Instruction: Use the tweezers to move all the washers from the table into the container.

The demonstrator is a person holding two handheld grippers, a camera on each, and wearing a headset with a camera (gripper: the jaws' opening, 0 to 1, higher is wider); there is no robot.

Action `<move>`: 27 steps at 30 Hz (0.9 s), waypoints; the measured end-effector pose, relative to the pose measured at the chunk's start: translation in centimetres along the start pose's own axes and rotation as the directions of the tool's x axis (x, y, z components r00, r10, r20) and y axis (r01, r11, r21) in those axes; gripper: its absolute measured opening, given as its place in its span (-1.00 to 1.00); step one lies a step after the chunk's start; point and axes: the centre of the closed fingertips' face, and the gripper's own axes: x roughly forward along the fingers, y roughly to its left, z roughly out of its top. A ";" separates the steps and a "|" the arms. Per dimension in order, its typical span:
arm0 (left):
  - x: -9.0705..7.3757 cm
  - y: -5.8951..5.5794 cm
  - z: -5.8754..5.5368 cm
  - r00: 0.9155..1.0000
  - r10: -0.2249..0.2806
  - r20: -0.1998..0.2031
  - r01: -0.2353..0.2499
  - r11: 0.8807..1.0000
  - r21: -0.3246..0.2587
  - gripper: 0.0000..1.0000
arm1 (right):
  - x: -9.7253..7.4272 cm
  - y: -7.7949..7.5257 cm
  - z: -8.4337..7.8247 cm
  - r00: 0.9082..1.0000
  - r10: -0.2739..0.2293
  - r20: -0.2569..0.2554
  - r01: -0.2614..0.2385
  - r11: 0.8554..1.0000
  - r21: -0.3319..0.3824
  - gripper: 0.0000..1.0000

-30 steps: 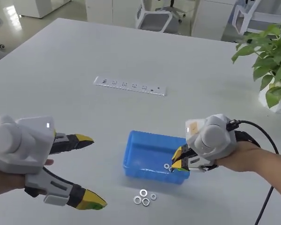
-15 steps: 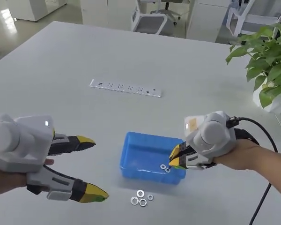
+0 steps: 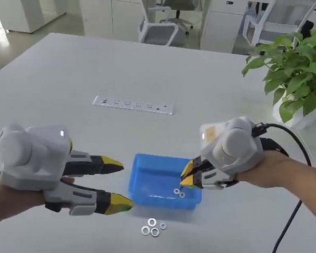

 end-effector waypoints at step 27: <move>5.7 -3.2 2.3 0.989 -0.142 -0.029 0.145 0.984 0.106 -0.56 | 1.8 4.1 0.9 0.997 0.073 -0.008 -0.073 0.997 -0.016 -0.87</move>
